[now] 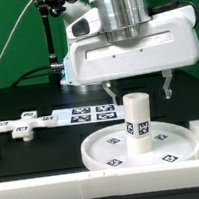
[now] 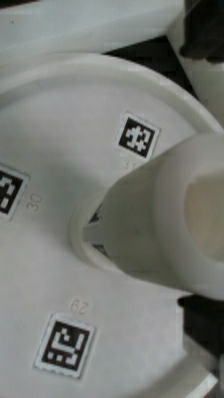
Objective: Assemble round table
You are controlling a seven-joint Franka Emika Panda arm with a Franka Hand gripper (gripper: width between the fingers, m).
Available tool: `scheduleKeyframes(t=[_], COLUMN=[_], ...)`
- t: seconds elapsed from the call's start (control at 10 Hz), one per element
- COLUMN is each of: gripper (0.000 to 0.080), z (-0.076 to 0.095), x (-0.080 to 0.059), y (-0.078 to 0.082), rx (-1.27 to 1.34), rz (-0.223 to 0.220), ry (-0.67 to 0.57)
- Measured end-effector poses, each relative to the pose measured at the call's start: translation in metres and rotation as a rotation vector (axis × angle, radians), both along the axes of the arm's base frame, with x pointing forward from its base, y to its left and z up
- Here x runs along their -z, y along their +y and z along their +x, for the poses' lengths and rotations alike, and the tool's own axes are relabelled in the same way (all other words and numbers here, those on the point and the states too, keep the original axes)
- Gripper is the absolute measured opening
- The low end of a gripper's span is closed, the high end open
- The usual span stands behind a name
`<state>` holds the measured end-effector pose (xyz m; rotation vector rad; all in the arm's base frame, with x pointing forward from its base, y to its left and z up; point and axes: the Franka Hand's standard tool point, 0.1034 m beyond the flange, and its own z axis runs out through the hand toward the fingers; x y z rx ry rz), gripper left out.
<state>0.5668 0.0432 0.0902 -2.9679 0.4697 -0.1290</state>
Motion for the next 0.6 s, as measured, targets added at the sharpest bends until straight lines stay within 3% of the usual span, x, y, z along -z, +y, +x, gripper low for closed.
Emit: scheduleKeyframes(t=[0.3, 0.6], gripper=[0.0649, 0.0649], z=[0.0034, 0.0026], x=[-0.0024, -0.0016], y=[-0.0016, -0.0037], rx=[-0.386, -0.576], rz=[-0.080, -0.102], ry=[-0.061, -0.078])
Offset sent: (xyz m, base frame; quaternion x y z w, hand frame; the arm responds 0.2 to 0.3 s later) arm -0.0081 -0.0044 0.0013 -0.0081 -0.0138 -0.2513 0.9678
